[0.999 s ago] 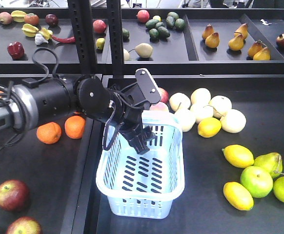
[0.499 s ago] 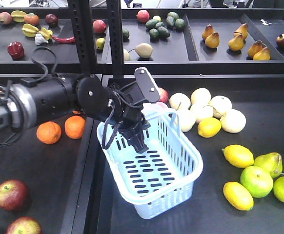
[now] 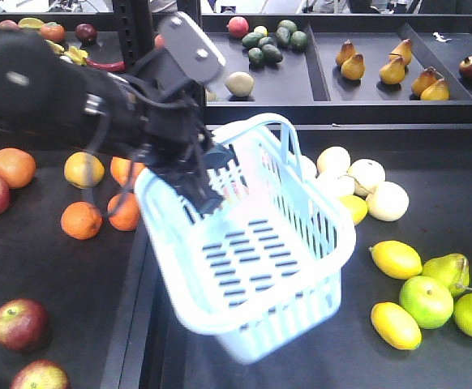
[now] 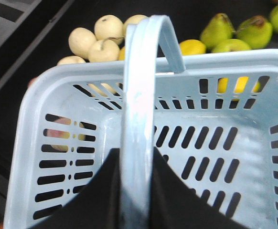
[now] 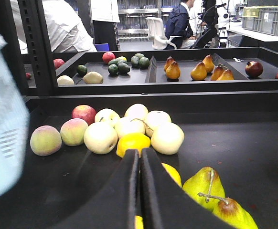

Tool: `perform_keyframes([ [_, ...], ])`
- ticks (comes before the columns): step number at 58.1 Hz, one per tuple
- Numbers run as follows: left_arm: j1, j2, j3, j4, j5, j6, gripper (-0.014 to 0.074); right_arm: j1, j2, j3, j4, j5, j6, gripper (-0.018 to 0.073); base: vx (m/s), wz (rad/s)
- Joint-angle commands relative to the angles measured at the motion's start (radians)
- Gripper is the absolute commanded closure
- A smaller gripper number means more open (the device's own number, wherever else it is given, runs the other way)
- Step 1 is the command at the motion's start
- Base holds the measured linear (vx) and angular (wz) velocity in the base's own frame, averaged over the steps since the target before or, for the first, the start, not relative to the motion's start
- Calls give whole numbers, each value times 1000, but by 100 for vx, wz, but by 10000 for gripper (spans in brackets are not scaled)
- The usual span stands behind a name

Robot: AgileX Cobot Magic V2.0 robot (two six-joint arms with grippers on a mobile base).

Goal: Pick three apples into basket with both arms
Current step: 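Lift the basket by its handle with the left gripper, then hold the lifted basket in the left gripper near the robot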

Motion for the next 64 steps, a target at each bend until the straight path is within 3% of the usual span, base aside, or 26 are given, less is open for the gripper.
perform_keyframes([
  [1,-3,-109,-29,-22,42,-68,602,-5,-11,12,-9,-72,-8,564,0,0],
  [21,-3,-298,-23,-34,135,-255,602,-5,-11,12,-9,-72,-8,564,0,0],
  [36,-3,-431,164,-29,104,-293,602,-5,-11,12,-9,-72,-8,564,0,0],
  [51,-3,-617,470,-30,-23,-382,602,-5,-11,12,-9,-72,-8,564,0,0],
  [64,-3,-784,533,-30,-125,-413,602,-5,-11,12,-9,-72,-8,564,0,0],
])
